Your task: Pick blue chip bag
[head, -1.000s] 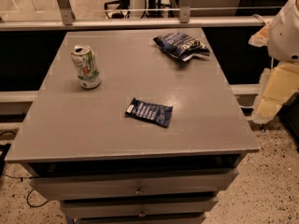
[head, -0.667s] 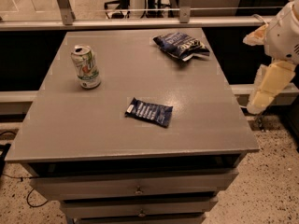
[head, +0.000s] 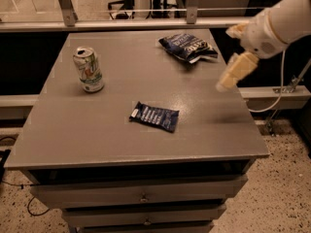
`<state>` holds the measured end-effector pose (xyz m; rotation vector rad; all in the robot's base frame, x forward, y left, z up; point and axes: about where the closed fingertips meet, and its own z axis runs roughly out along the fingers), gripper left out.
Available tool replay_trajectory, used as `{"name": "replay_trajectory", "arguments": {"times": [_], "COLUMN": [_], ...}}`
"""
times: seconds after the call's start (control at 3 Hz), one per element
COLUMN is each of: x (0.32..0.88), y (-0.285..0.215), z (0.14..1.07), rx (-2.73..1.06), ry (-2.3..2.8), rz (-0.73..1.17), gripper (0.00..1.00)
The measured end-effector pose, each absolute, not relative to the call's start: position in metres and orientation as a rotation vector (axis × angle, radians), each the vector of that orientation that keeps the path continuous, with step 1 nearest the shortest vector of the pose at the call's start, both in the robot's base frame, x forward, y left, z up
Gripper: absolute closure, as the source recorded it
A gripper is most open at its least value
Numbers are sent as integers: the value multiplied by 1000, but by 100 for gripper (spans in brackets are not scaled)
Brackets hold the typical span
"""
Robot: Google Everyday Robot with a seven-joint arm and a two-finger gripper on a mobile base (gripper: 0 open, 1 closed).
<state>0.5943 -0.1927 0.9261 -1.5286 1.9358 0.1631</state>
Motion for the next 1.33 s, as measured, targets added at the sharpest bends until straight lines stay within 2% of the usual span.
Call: {"name": "replay_trajectory", "arguments": {"times": [0.67, 1.0, 1.33], "x": [697, 741, 778], "y": [-129, -123, -143], "z": [921, 915, 897], "rx": [-1340, -1278, -1201], "ry": [1814, 1833, 1912], "rz": [271, 273, 243], "gripper": [0, 0, 0]}}
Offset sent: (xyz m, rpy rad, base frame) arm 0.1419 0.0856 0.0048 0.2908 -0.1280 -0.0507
